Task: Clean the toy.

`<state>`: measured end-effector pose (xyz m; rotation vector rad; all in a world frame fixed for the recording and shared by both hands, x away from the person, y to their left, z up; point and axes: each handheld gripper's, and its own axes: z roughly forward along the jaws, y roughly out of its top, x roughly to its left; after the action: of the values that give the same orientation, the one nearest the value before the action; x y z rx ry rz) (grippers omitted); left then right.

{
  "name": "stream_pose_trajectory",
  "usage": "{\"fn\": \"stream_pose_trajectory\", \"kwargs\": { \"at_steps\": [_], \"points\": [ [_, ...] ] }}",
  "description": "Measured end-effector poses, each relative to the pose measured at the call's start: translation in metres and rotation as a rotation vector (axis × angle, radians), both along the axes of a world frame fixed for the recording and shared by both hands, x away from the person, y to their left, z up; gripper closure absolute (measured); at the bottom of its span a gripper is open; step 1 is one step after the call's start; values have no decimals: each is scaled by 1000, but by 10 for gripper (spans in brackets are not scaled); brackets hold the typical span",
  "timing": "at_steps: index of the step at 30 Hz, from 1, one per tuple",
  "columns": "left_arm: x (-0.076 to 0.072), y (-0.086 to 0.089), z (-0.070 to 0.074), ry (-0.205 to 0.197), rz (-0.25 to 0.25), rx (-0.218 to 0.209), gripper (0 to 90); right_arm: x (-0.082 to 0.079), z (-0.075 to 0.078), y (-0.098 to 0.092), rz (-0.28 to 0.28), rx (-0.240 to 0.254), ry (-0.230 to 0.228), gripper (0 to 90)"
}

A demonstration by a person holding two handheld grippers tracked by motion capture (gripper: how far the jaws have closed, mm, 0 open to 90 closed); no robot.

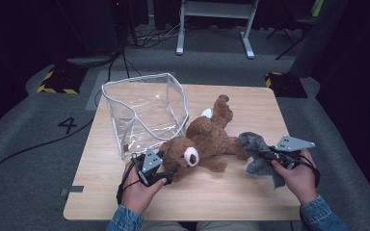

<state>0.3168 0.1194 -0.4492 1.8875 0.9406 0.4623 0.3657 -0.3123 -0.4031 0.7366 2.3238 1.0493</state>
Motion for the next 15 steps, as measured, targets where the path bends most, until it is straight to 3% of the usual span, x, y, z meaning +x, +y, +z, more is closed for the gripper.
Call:
{"fn": "stream_pose_trajectory", "kwargs": {
  "at_steps": [5, 8, 13, 15],
  "points": [
    [7, 11, 1, 10, 48, -7, 296, -5, 19, 44, 109, 38, -28, 746],
    [17, 15, -1, 17, 54, -20, 295, -3, 23, 62, 158, 25, -28, 745],
    [30, 11, -6, 1, -16, -51, 303, 0, 27, 84, 226, 13, -46, 744],
    [30, 9, -6, 10, -44, -73, 459, 0, 29, 91, 246, 22, -46, 743]
  ]
}}
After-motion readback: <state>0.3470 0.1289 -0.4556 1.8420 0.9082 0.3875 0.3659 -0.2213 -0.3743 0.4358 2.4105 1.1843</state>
